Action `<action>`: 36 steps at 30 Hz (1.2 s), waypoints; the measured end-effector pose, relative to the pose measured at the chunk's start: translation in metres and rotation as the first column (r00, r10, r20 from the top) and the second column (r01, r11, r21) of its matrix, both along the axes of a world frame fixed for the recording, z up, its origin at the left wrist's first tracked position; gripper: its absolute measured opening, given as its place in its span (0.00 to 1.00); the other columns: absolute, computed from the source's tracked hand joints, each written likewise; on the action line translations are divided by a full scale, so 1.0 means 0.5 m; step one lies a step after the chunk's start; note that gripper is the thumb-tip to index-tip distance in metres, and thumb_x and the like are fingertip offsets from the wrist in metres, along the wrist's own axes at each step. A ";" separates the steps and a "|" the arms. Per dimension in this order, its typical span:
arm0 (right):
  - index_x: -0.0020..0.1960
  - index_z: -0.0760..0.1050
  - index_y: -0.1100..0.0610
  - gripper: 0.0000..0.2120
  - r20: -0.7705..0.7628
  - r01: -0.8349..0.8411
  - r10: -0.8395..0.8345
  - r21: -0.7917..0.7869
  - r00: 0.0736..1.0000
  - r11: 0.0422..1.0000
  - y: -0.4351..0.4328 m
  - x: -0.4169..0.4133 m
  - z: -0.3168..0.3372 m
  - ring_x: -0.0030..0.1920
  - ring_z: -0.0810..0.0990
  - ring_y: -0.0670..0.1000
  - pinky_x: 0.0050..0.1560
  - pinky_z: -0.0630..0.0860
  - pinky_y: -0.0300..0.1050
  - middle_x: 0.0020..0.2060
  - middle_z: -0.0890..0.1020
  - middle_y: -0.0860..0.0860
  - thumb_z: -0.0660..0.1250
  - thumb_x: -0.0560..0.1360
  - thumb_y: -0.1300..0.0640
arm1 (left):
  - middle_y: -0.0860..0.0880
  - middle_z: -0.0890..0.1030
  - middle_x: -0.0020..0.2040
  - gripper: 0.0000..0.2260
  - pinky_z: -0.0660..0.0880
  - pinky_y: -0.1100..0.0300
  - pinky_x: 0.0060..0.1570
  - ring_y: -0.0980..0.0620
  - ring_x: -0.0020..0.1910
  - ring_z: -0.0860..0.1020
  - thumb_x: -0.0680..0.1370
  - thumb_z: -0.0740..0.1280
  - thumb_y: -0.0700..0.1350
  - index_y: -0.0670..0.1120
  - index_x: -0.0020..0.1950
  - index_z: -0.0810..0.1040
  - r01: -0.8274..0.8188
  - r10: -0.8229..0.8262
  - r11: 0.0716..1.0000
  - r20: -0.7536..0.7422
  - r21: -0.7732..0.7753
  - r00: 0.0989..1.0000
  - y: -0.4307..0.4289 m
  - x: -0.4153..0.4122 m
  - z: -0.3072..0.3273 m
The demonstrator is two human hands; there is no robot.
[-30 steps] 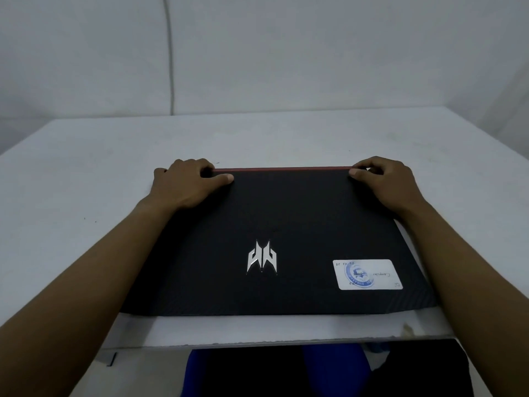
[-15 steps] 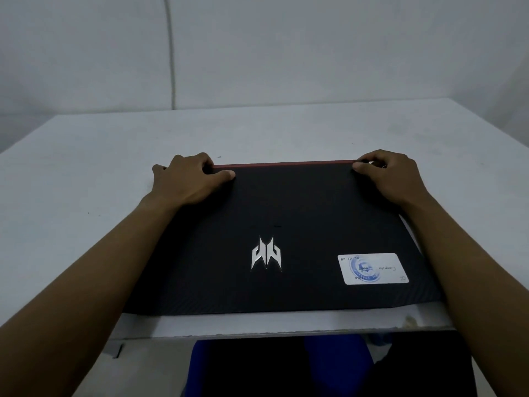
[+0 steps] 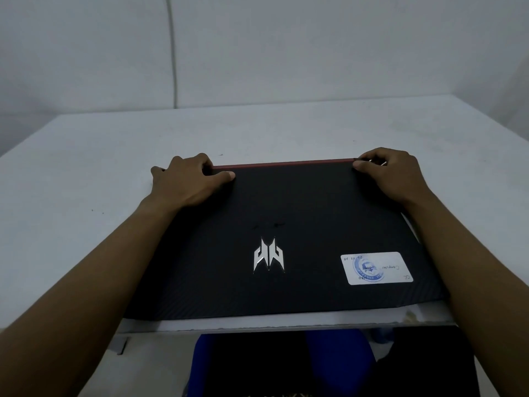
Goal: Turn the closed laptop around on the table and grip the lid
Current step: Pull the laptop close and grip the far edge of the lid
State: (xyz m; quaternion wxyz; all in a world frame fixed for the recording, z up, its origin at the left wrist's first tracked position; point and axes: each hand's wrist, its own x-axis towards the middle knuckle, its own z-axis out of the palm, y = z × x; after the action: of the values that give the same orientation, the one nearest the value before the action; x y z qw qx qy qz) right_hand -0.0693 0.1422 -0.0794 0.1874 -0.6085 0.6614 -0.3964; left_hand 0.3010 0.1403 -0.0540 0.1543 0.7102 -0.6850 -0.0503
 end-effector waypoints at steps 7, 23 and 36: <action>0.51 0.84 0.55 0.11 0.034 0.005 -0.005 -0.013 0.999 1.000 0.003 0.001 0.000 0.48 0.81 0.51 0.48 0.73 0.44 0.46 0.84 0.51 0.73 0.74 0.48 | 0.52 0.76 0.49 0.23 0.58 0.44 0.60 0.51 0.52 0.68 0.72 0.59 0.71 0.55 0.52 0.75 0.010 -0.010 1.000 -0.019 -0.004 1.000 -0.001 0.002 -0.002; 0.46 0.82 0.57 0.08 0.051 0.013 -0.012 -0.025 0.999 1.000 0.012 0.003 0.000 0.42 0.79 0.42 0.41 0.71 0.37 0.41 0.82 0.44 0.73 0.74 0.51 | 0.52 0.76 0.50 0.23 0.57 0.47 0.58 0.51 0.51 0.69 0.71 0.60 0.72 0.55 0.52 0.75 0.032 -0.032 0.999 -0.029 -0.008 0.999 -0.002 0.007 -0.006; 0.45 0.82 0.56 0.11 0.047 -0.001 0.003 -0.041 0.999 0.999 0.017 0.003 -0.001 0.42 0.79 0.42 0.42 0.73 0.39 0.41 0.83 0.45 0.74 0.74 0.48 | 0.51 0.77 0.50 0.23 0.58 0.44 0.61 0.51 0.51 0.69 0.71 0.59 0.72 0.54 0.51 0.75 0.031 -0.031 0.999 -0.017 -0.015 0.999 0.000 0.007 -0.005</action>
State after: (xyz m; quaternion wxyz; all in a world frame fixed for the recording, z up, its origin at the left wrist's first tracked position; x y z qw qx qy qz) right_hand -0.0675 0.1507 -0.0800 0.1909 -0.6032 0.6481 -0.4238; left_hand 0.3044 0.1404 -0.0563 0.1646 0.6979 -0.6950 -0.0537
